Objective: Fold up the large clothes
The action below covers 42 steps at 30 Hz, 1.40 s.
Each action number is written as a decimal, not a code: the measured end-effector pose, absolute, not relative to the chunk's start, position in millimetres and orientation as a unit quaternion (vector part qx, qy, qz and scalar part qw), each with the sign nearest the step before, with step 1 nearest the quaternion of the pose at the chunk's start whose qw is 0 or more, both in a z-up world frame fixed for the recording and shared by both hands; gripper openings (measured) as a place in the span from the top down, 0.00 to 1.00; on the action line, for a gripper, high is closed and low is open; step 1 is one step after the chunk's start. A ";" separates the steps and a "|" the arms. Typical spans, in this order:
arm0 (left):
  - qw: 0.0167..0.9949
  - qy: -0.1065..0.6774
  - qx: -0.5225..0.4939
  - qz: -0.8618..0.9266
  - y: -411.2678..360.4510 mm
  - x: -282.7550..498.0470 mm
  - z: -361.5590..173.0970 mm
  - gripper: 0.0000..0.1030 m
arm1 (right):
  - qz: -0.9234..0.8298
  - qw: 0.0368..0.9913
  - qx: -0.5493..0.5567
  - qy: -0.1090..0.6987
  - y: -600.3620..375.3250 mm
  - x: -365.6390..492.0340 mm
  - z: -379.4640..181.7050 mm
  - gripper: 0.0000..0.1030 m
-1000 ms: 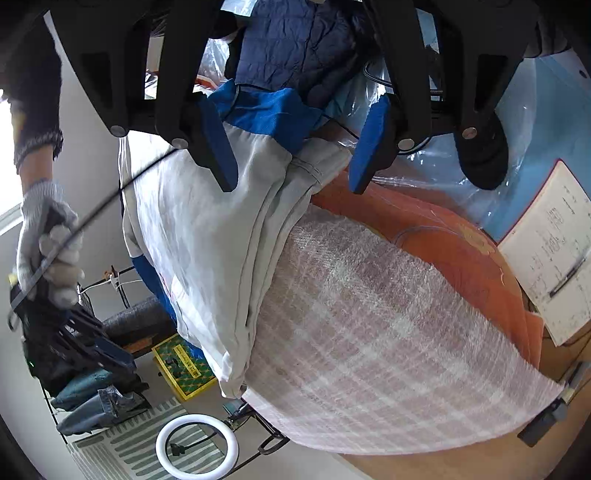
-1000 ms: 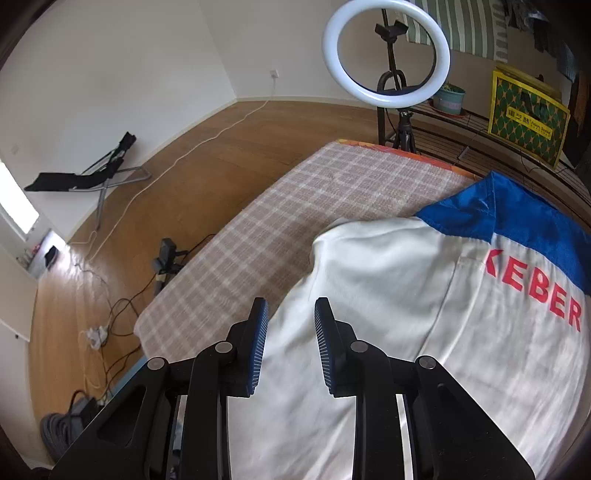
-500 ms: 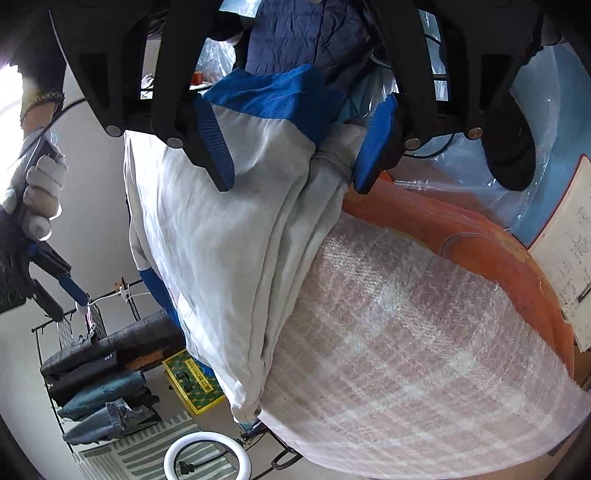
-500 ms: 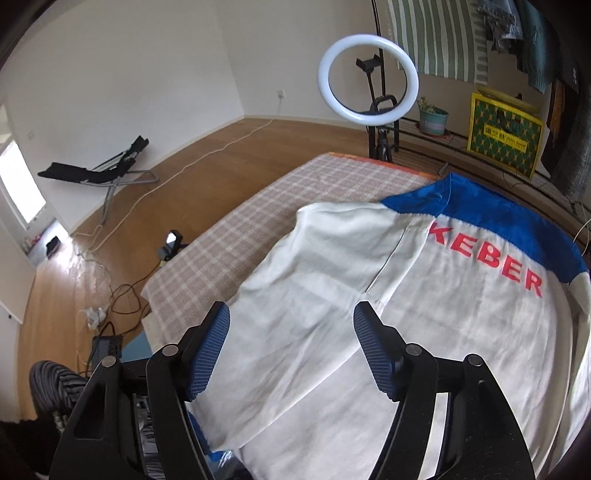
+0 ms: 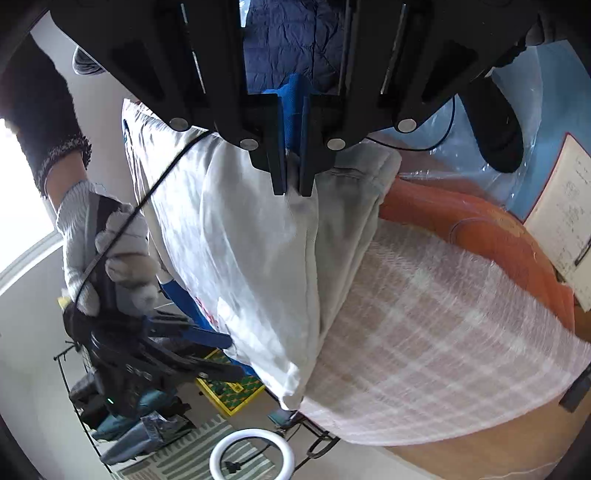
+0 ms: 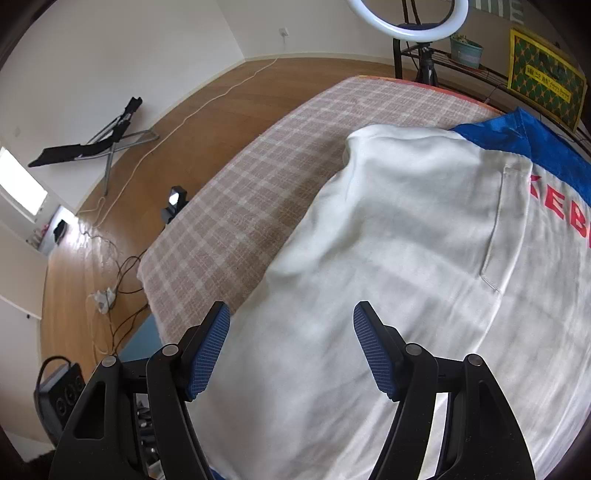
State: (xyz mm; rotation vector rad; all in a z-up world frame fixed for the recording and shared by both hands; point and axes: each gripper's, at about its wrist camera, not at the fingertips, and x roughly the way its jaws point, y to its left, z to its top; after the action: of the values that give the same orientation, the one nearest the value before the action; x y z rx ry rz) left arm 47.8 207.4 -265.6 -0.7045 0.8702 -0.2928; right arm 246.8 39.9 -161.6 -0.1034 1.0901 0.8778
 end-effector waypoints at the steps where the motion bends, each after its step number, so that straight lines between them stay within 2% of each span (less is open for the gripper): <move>1: 0.844 0.411 -0.320 -0.130 205.0 47.3 -262.3 0.96 | 0.399 0.764 -0.052 0.504 47.1 248.0 -162.8 0.32; 4: 0.853 0.416 -0.303 -0.092 207.4 44.5 -262.6 0.94 | 0.391 0.761 -0.067 0.513 65.7 249.4 -167.2 0.32; 5: 0.851 0.419 -0.305 -0.085 211.7 45.3 -265.7 0.81 | 0.389 0.761 -0.073 0.514 70.5 249.8 -167.6 0.32; 6: 0.849 0.422 -0.308 -0.077 215.8 46.4 -269.1 0.56 | 0.387 0.762 -0.080 0.514 74.5 249.4 -168.3 0.32; 8: 0.849 0.411 -0.323 -0.068 225.3 48.9 -276.8 0.31 | 0.387 0.761 -0.090 0.513 78.8 249.0 -169.6 0.32; 11: 0.832 0.415 -0.354 -0.101 231.7 65.5 -292.4 0.31 | 0.386 0.759 -0.089 0.516 81.1 249.4 -172.3 0.32; 17: 0.803 0.434 -0.383 -0.144 228.0 82.3 -317.8 0.31 | 0.375 0.762 -0.081 0.522 76.4 259.0 -173.8 0.32; 18: 0.802 0.432 -0.385 -0.148 227.3 81.5 -317.3 0.34 | 0.375 0.763 -0.080 0.521 74.8 260.6 -172.9 0.32; 19: 0.800 0.434 -0.384 -0.155 225.8 80.2 -314.9 0.40 | 0.374 0.764 -0.079 0.520 72.7 261.8 -171.7 0.32; 20: 0.803 0.439 -0.373 -0.155 223.0 78.3 -311.0 0.57 | 0.374 0.764 -0.076 0.520 72.1 263.8 -171.0 0.32; 21: 0.806 0.442 -0.364 -0.153 220.0 76.6 -307.5 0.70 | 0.373 0.765 -0.074 0.520 71.3 266.1 -170.4 0.32; 24: 0.818 0.438 -0.346 -0.139 218.5 66.9 -290.3 0.85 | 0.370 0.767 -0.067 0.520 71.3 272.6 -168.9 0.32; 32: 0.857 0.401 -0.289 -0.146 193.7 55.9 -239.8 0.87 | 0.360 0.764 -0.053 0.533 93.5 289.0 -170.9 0.32; 42: 0.868 0.382 -0.257 -0.184 161.6 60.7 -210.9 0.92 | 0.289 0.771 -0.160 0.544 133.3 293.2 -195.9 0.34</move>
State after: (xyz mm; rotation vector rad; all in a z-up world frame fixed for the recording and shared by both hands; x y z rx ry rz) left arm 60.7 161.6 -210.9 -0.5381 0.7994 -0.3861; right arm 293.2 133.3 -195.9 -0.3478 1.1792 0.6264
